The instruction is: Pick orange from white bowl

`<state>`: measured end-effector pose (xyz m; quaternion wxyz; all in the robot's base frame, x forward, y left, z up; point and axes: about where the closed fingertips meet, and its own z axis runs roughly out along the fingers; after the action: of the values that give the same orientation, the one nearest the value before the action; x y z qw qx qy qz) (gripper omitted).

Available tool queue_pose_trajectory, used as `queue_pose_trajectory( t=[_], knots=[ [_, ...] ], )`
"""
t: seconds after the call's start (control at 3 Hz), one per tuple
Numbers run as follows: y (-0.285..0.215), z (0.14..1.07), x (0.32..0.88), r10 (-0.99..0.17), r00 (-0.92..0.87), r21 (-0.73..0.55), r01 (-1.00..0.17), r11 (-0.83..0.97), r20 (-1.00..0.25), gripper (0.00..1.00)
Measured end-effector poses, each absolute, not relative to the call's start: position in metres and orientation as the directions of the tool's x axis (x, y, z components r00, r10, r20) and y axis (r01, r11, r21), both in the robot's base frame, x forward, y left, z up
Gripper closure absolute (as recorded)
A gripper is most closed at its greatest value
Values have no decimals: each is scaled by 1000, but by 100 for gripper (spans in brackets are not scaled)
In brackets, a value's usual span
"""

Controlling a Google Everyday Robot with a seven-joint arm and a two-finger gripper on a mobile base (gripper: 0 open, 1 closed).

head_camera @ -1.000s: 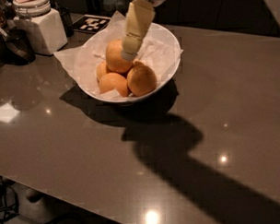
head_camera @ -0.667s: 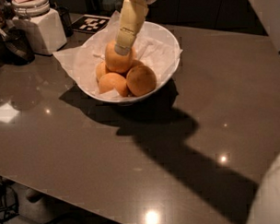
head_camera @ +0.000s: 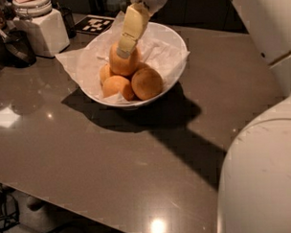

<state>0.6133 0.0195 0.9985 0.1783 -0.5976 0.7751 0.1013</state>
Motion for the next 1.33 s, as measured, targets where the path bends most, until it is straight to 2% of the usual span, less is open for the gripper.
queue_pose_trajectory(
  t=[0.33,1.33],
  knots=[
    [11,980,621,-878,-296,-15,-946,325,-376,19],
    [33,947,637,-900,-314,16,-946,324,-302,16]
  ],
)
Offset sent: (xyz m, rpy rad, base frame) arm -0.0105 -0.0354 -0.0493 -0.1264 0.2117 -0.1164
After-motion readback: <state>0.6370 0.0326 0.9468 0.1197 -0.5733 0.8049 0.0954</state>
